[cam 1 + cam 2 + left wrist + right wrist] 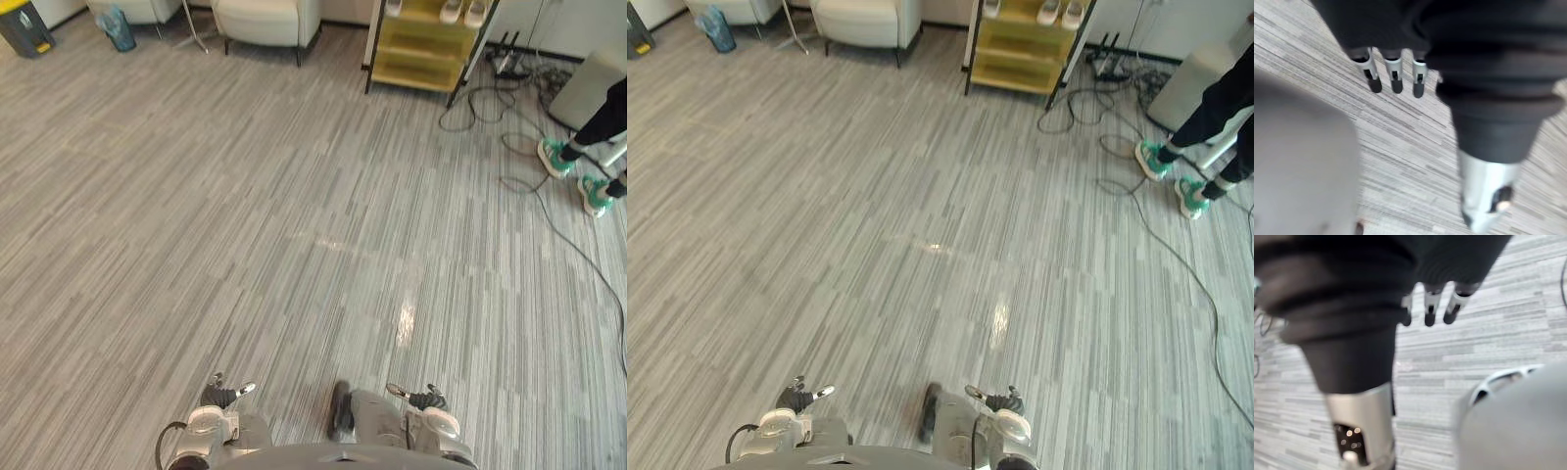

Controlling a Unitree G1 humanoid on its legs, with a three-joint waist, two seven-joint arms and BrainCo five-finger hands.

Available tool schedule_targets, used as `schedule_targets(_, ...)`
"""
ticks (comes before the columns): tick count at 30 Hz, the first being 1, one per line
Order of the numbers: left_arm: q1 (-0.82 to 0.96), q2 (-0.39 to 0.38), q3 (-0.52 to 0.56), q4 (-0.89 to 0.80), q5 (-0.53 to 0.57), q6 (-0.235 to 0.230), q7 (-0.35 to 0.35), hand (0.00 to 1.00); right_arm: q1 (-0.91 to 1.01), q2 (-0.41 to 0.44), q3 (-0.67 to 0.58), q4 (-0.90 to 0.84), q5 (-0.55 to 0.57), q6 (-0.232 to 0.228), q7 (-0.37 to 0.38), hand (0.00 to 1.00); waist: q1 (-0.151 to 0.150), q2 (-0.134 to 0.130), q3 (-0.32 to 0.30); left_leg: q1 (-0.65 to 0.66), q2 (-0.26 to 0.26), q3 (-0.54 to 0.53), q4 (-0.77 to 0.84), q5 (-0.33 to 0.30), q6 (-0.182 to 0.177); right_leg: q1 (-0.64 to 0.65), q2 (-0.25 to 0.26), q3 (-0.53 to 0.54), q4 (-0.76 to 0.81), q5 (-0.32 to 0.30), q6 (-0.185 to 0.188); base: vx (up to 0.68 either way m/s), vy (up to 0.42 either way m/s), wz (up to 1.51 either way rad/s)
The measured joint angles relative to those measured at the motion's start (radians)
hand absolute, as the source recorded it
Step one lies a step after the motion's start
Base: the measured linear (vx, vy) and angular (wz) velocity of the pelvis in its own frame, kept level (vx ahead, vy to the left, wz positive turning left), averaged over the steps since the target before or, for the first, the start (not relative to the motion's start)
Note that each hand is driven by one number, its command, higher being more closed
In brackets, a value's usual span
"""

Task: Pick up cushions and gather them together orderly.

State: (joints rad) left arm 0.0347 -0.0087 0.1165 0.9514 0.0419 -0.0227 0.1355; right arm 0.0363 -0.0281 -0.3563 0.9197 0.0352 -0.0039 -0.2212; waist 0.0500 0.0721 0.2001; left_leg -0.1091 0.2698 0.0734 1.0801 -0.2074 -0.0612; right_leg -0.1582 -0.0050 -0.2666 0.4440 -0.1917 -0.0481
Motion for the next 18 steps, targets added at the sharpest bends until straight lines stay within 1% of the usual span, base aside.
schedule_targets(1,-0.001,0.0,-0.002,-0.006,0.001,0.0,-0.008,0.0,0.006,-0.001,0.0,0.0,0.007,0.0,0.0,0.0,0.001,0.0,0.0,-0.048,0.01,0.021,0.051,-0.002,0.003,0.052,0.01,0.006,-0.038,-0.011,0.0,0.43,-0.127,-0.13)
schedule_targets(2,-0.001,0.002,-0.006,-0.019,0.001,0.0,-0.01,0.0,0.008,-0.001,0.0,-0.001,0.01,0.002,0.0,0.0,-0.002,-0.001,-0.001,-0.11,0.009,0.053,0.048,-0.007,0.01,0.107,0.014,0.01,-0.093,-0.011,0.001,0.42,-0.1,-0.09)
schedule_targets(4,-0.001,0.003,-0.014,-0.027,0.0,0.0,-0.01,0.0,0.009,-0.001,0.0,0.001,0.017,0.003,-0.001,0.0,0.0,-0.001,0.0,-0.152,0.004,0.073,0.009,-0.017,0.013,0.143,0.016,0.01,-0.136,-0.001,0.009,0.3,-0.022,0.0)
schedule_targets(6,-0.003,0.003,-0.023,-0.035,0.0,-0.001,-0.009,0.0,0.01,0.001,0.0,0.004,0.018,0.003,-0.006,0.0,0.008,-0.003,0.001,-0.17,-0.019,0.121,-0.182,-0.042,0.004,0.207,0.014,0.019,-0.2,0.012,0.017,0.36,0.065,-0.07)
schedule_targets(7,-0.004,0.005,-0.024,-0.035,0.0,0.0,-0.008,0.0,0.008,0.005,-0.001,0.005,0.019,0.002,-0.007,0.0,0.008,-0.008,0.004,-0.168,-0.049,0.132,-0.345,-0.049,-0.001,0.238,0.007,0.035,-0.232,0.016,0.022,0.41,0.165,-0.28)
schedule_targets(8,-0.005,0.007,-0.033,-0.035,0.0,-0.001,-0.008,0.0,0.002,0.007,-0.001,0.006,0.019,-0.001,-0.007,0.0,0.012,-0.012,0.006,-0.154,-0.089,0.121,-0.528,-0.031,-0.01,0.252,-0.006,0.057,-0.245,0.016,0.026,0.34,0.152,-0.37)
schedule_targets(9,-0.004,0.007,-0.034,-0.035,0.0,-0.001,-0.008,0.0,0.0,0.008,-0.001,0.006,0.019,-0.001,-0.007,0.0,0.015,-0.012,0.007,-0.145,-0.105,0.112,-0.618,-0.004,-0.01,0.258,-0.01,0.07,-0.252,0.017,0.028,0.23,0.163,-0.56)
schedule_targets(10,-0.005,0.007,-0.039,-0.027,-0.003,-0.002,-0.008,0.0,0.0,0.008,0.0,0.008,0.018,-0.003,-0.007,0.0,0.024,-0.01,0.006,-0.123,-0.122,0.09,-0.757,0.088,-0.014,0.266,-0.012,0.103,-0.263,0.008,0.054,0.17,0.138,-0.62)
schedule_targets(11,-0.007,0.005,-0.04,-0.023,-0.008,-0.005,-0.007,0.0,0.001,0.005,0.003,0.011,0.018,-0.002,-0.006,0.0,0.034,-0.009,0.005,-0.104,-0.125,0.092,-0.783,0.171,-0.016,0.272,-0.013,0.128,-0.265,0.003,0.07,0.31,0.221,-0.72)
schedule_targets(12,-0.017,0.017,-0.042,-0.015,-0.01,-0.008,-0.007,0.0,-0.001,0.017,0.019,0.01,0.018,-0.002,-0.006,0.0,0.034,-0.033,0.005,-0.066,-0.156,0.123,-0.82,0.175,0.009,0.287,-0.036,0.161,-0.285,0.005,0.081,0.31,0.212,-0.5)
schedule_targets(13,-0.019,0.035,-0.041,-0.01,-0.01,-0.01,-0.007,0.0,0.002,0.027,0.032,0.01,0.018,-0.003,-0.006,0.0,0.024,-0.063,0.006,-0.062,-0.176,0.138,-0.812,0.154,0.033,0.3,-0.057,0.177,-0.309,0.008,0.083,0.3,0.199,-0.31)
schedule_targets(14,-0.022,0.041,-0.039,-0.007,-0.019,-0.011,-0.008,0.0,0.006,0.031,0.034,0.012,0.018,-0.002,-0.006,0.0,0.026,-0.072,0.007,-0.065,-0.179,0.149,-0.79,0.142,0.045,0.307,-0.065,0.179,-0.316,0.009,0.085,0.38,0.265,-0.23)
schedule_targets(15,-0.026,0.042,-0.037,-0.002,-0.021,-0.012,-0.007,0.0,0.021,0.029,0.038,0.011,0.018,-0.003,-0.006,0.0,0.034,-0.077,0.003,-0.059,-0.186,0.173,-0.732,0.087,0.067,0.324,-0.086,0.199,-0.315,0.016,0.097,0.3,0.227,-0.22)
schedule_targets(16,-0.026,0.045,-0.037,0.002,-0.021,-0.012,-0.006,0.0,0.022,0.029,0.038,0.011,0.018,-0.003,-0.006,0.0,0.032,-0.077,0.002,-0.056,-0.191,0.177,-0.726,0.071,0.072,0.328,-0.094,0.205,-0.311,0.015,0.1,0.31,0.26,-0.28)
schedule_targets(17,-0.025,0.047,-0.037,0.007,-0.021,-0.011,-0.006,0.0,0.023,0.027,0.038,0.011,0.018,-0.003,-0.005,0.0,0.03,-0.075,-0.001,-0.045,-0.201,0.187,-0.714,0.036,0.077,0.323,-0.106,0.212,-0.282,0.009,0.109,0.15,0.151,-0.24)
schedule_targets(18,-0.025,0.047,-0.038,0.009,-0.02,-0.01,-0.007,0.0,0.024,0.027,0.038,0.01,0.018,-0.004,-0.005,0.0,0.03,-0.078,-0.006,-0.04,-0.21,0.193,-0.716,0.019,0.075,0.304,-0.116,0.222,-0.247,0.001,0.122,0.17,0.174,-0.4)
